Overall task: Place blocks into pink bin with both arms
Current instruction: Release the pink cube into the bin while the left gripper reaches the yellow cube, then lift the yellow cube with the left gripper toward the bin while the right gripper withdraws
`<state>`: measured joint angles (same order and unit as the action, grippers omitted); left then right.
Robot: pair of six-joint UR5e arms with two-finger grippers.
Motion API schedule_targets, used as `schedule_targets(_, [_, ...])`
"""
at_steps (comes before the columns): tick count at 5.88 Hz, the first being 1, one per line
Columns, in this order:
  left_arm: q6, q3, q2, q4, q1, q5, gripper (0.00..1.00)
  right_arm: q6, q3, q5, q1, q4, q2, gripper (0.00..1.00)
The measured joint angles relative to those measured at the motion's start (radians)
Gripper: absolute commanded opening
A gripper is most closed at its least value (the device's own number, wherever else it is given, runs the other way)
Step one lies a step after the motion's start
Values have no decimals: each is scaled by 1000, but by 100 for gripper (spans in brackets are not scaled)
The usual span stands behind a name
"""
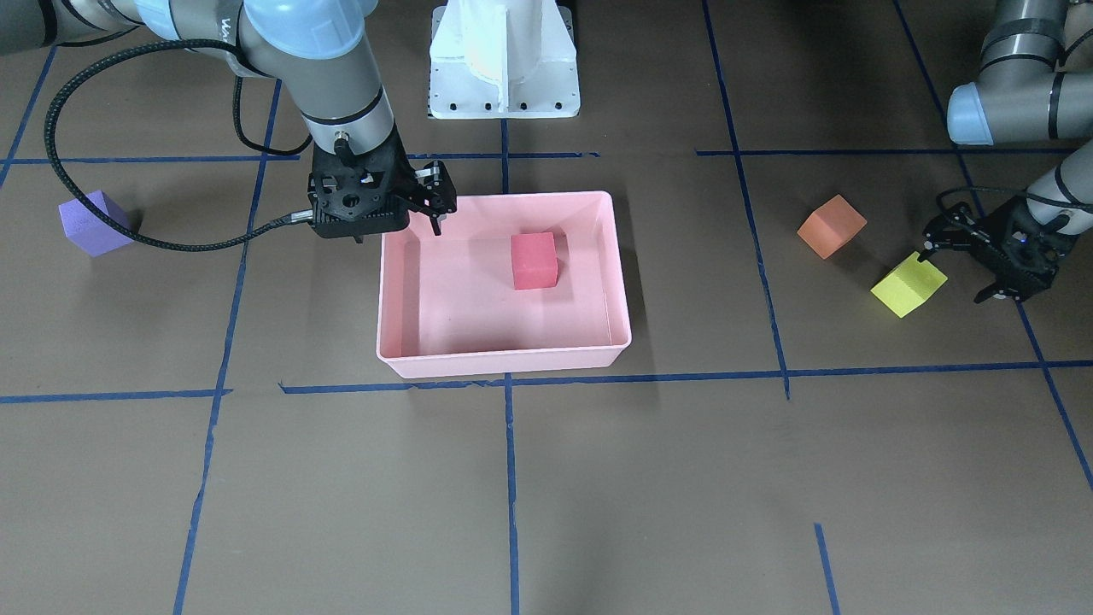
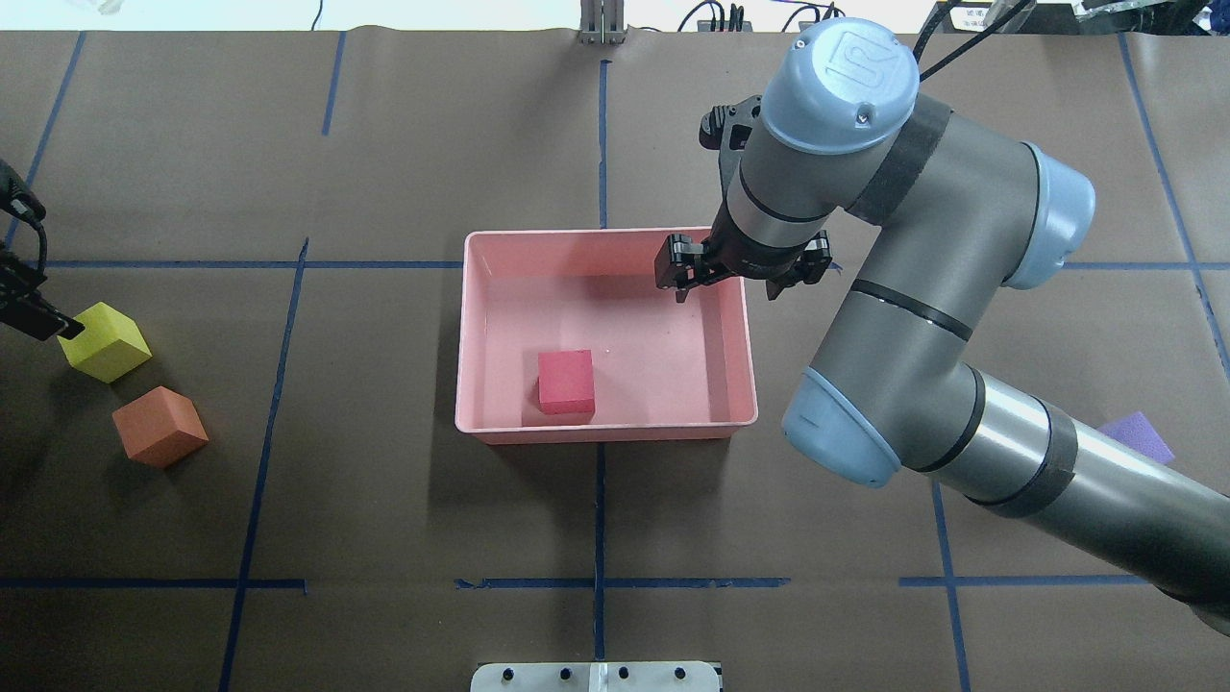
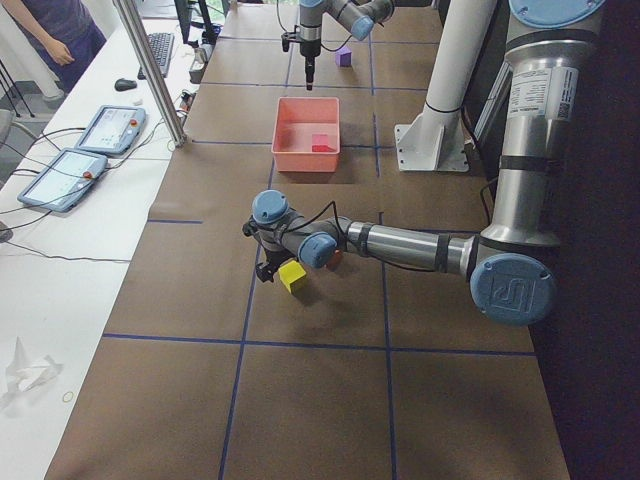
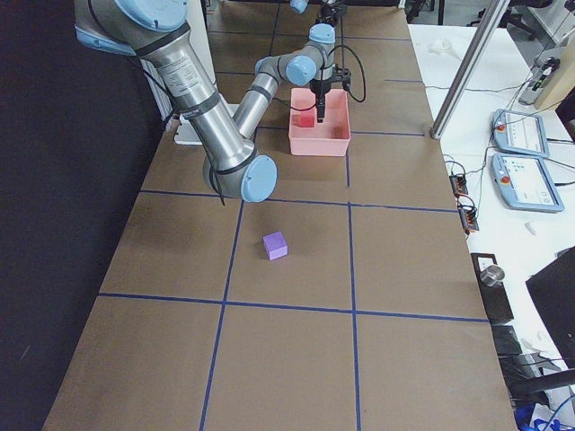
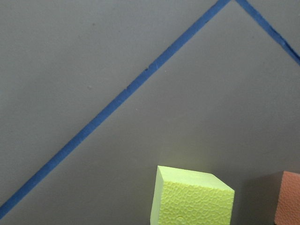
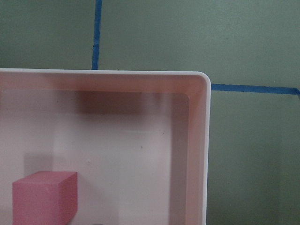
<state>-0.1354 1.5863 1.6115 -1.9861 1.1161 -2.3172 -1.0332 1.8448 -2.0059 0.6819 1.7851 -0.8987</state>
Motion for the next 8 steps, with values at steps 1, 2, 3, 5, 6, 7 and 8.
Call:
schedule_targets(1, [3, -12, 1, -1, -16, -3, 100, 1, 5, 0, 1, -1, -9, 100])
schedule_targets(2, [5, -24, 1, -1, -34, -5, 100, 1, 12, -1, 1, -1, -17, 100])
schedule_targets(3, [5, -34, 2, -2, -59, -5, 100, 1, 17, -1, 1, -2, -25, 100])
schedule_targets(5, [6, -51, 11, -2, -92, -5, 49, 10, 22, -1, 7, -4, -36, 100])
schedule_targets(6, [25, -53, 22, -1, -96, -5, 42, 42, 35, -14, 27, -2, -47, 100])
schedule_targets(7, [74, -49, 44, 0, -97, -7, 42, 106, 63, -41, 62, 1, -79, 100])
schedule_targets(8, [143, -42, 83, 7, -97, -24, 43, 202, 89, -73, 108, 1, -130, 100])
